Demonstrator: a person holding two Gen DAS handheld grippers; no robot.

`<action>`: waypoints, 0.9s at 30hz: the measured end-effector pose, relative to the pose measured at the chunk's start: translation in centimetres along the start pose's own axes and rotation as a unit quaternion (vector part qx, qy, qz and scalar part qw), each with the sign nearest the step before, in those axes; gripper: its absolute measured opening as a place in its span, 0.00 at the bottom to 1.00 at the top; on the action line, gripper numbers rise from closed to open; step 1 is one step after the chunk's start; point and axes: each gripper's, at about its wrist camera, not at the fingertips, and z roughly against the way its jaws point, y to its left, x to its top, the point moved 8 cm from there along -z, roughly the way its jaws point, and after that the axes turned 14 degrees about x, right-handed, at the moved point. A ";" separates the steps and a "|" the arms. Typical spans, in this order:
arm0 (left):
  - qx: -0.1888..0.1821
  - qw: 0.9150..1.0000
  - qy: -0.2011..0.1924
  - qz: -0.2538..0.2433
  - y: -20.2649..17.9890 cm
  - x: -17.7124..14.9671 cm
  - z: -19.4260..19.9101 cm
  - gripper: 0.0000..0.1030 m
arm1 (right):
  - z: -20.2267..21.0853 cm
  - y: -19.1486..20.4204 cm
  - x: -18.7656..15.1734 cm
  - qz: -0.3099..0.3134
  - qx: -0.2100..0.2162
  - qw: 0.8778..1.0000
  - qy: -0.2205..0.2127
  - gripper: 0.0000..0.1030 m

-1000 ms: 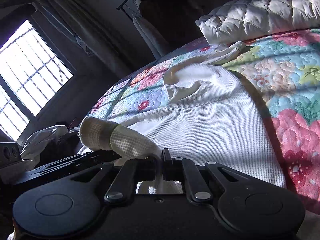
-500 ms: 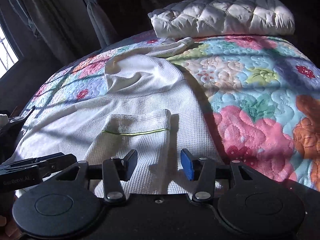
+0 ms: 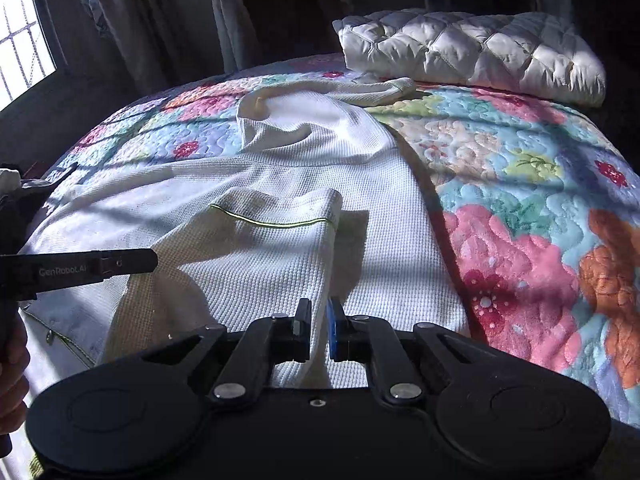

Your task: Fold clothes

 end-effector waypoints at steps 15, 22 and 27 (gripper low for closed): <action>0.026 0.998 0.050 0.024 4.5 0.3 6.6 0.57 | 3.1 4.0 -0.9 0.051 0.005 0.998 0.042 0.51; 0.013 0.999 0.049 0.018 6.1 1.4 14.9 0.69 | 9.7 10.7 -0.4 0.120 0.066 0.990 0.036 0.71; -0.013 0.999 0.040 0.026 6.7 1.9 19.9 0.69 | 12.8 13.8 -0.1 0.091 0.102 0.990 0.040 0.71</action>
